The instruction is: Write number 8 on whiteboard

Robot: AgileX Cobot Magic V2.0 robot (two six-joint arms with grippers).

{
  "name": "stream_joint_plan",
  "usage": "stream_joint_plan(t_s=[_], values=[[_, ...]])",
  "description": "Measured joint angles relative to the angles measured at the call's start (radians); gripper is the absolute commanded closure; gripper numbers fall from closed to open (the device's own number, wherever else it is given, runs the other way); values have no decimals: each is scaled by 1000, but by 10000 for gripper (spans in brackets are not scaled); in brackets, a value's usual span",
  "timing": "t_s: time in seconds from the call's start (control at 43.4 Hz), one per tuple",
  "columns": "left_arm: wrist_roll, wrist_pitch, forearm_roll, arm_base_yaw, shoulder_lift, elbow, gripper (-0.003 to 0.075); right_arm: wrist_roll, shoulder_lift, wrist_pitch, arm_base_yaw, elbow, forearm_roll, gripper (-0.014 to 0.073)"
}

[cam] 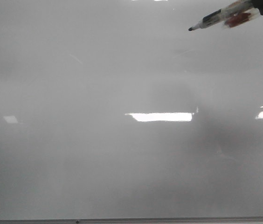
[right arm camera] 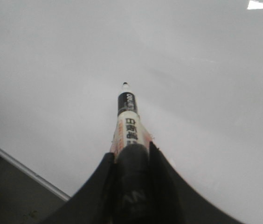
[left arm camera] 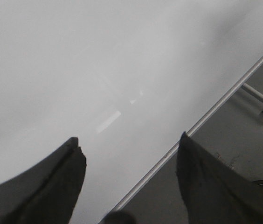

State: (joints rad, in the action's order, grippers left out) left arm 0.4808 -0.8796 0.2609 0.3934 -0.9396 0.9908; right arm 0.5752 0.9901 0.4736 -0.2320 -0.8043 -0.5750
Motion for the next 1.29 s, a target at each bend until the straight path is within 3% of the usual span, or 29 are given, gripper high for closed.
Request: stream_joint_plan(t_s=[0.392,0.715,1.06,1.291], values=[[0,1,2,0,0,0,304,0,149,-92,2,-87,-23,700],[0,1,2,0,0,-1,304,11,350,-46,-41,-233,-21,691],[0,2,2,0,0,-1,304,7,281,16,54,-103,-13,691],[0,2,2,0,0,-1,304,4,330,-51,-59,-58,-9,691]])
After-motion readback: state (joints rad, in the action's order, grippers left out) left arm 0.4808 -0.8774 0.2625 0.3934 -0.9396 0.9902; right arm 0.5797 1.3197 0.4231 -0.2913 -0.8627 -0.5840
